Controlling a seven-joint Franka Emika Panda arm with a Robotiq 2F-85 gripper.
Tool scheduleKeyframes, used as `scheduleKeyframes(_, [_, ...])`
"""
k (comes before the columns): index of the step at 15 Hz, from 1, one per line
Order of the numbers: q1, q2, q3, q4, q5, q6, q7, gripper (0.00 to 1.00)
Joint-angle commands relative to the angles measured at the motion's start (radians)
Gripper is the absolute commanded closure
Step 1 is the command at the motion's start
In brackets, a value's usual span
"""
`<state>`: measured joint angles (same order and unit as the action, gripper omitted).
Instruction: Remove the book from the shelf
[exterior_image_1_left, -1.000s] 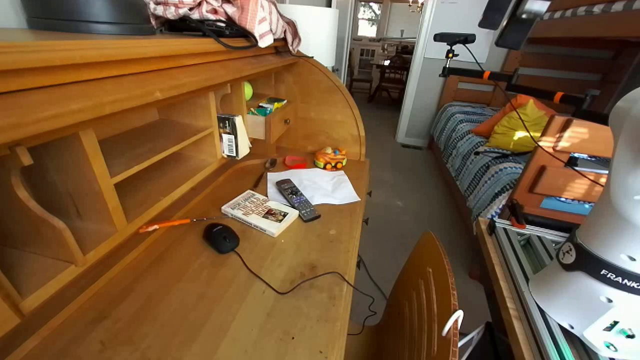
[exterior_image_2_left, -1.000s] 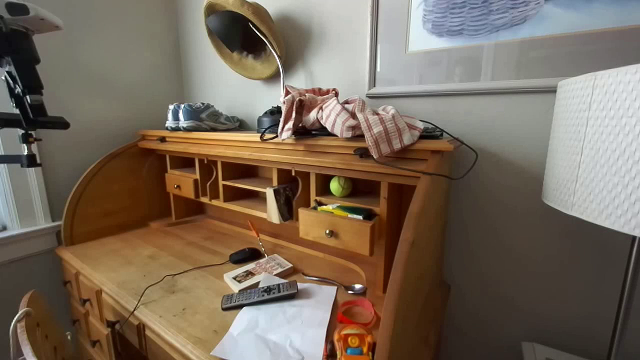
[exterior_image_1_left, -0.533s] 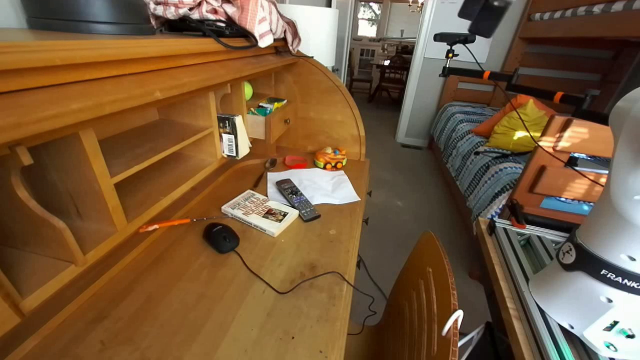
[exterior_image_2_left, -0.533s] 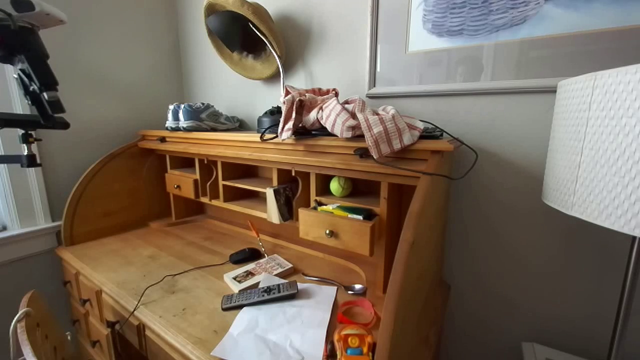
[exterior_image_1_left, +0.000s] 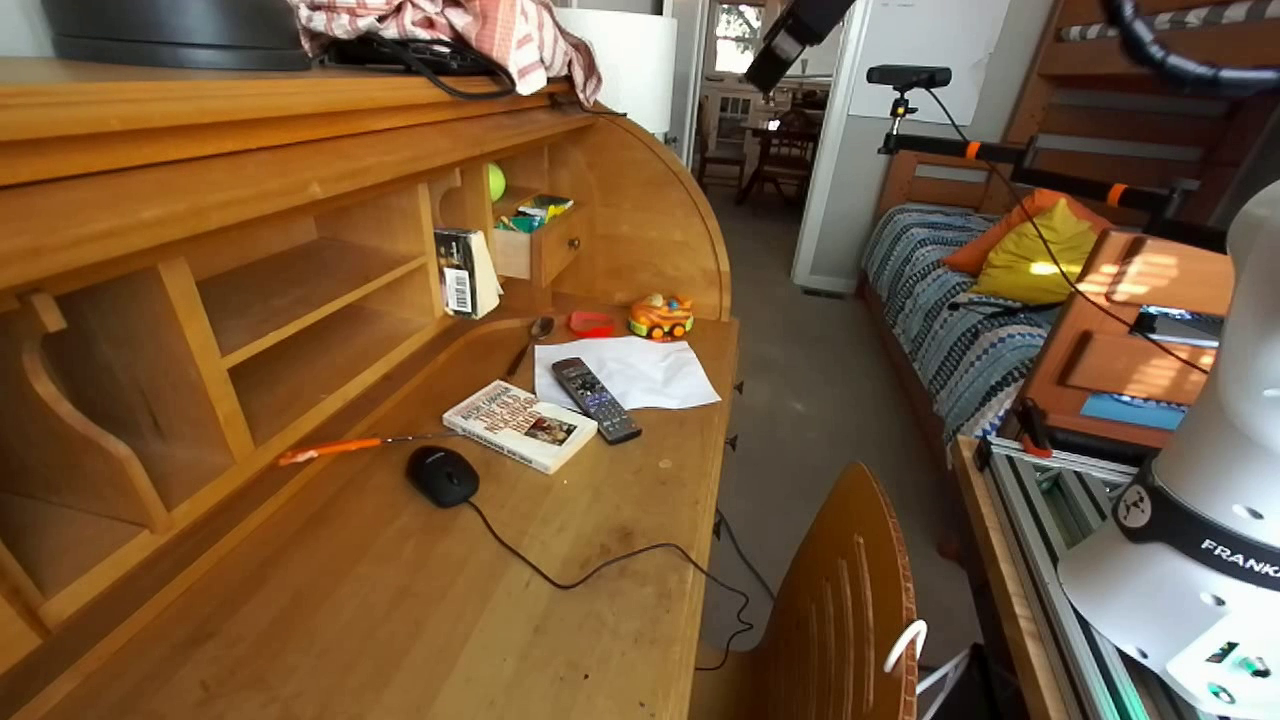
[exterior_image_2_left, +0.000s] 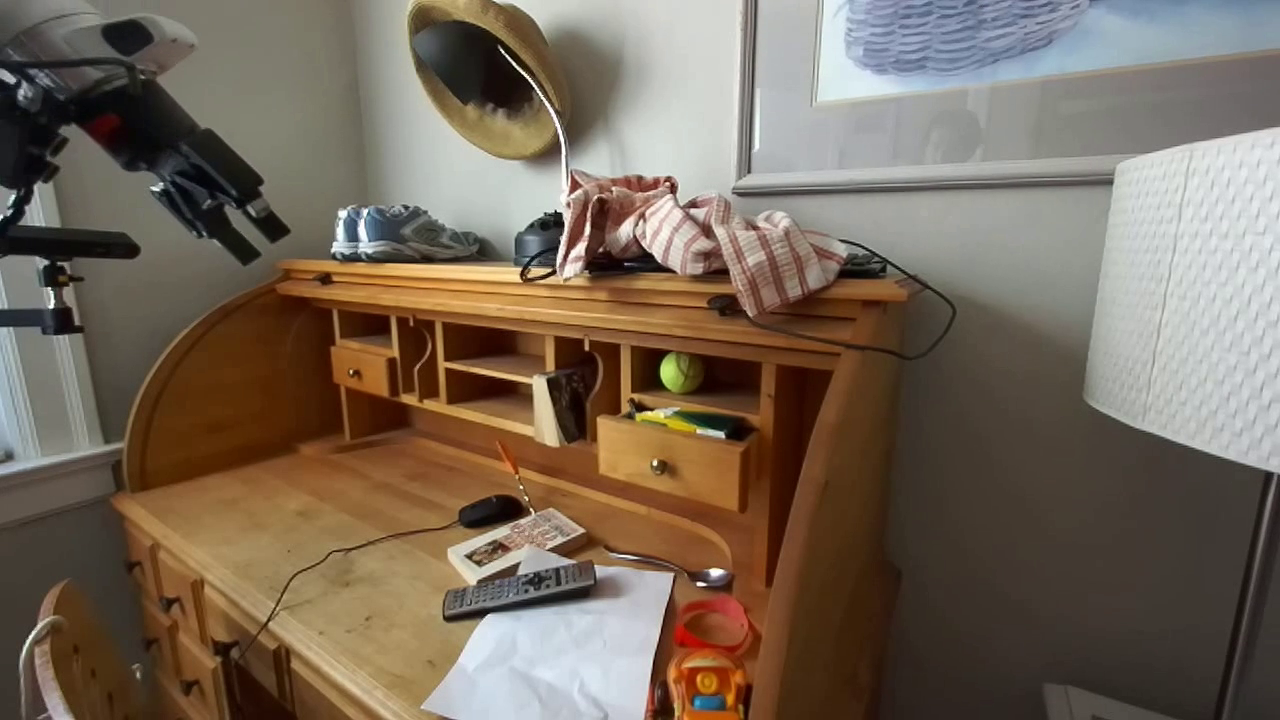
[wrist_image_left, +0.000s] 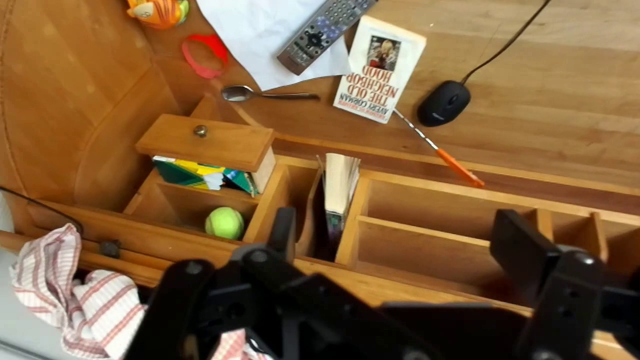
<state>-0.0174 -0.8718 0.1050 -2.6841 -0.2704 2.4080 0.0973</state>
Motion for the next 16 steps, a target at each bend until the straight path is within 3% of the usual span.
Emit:
scheduleKeyframes(1, [-0.146, 0.061, -0.045, -0.089, -0.09, 0.205, -0.012, 0.0])
scheduleKeyframes(4, [-0.275, 0.177, -0.048, -0.087, -0.126, 0.322, 0.005, 0.0])
scheduleKeyframes(5, [-0.284, 0.239, -0.055, -0.057, -0.118, 0.329, -0.012, 0.0])
scheduleKeyframes(12, [-0.245, 0.583, -0.104, 0.112, -0.098, 0.337, -0.127, 0.0])
scheduleKeyframes(13, [-0.247, 0.602, -0.085, 0.14, -0.1, 0.29, -0.088, 0.0])
scheduleKeyframes(14, [-0.239, 0.522, -0.109, 0.076, -0.102, 0.314, -0.106, 0.0])
scheduleKeyframes(16, [-0.233, 0.585, -0.108, 0.116, -0.105, 0.314, -0.099, 0.0])
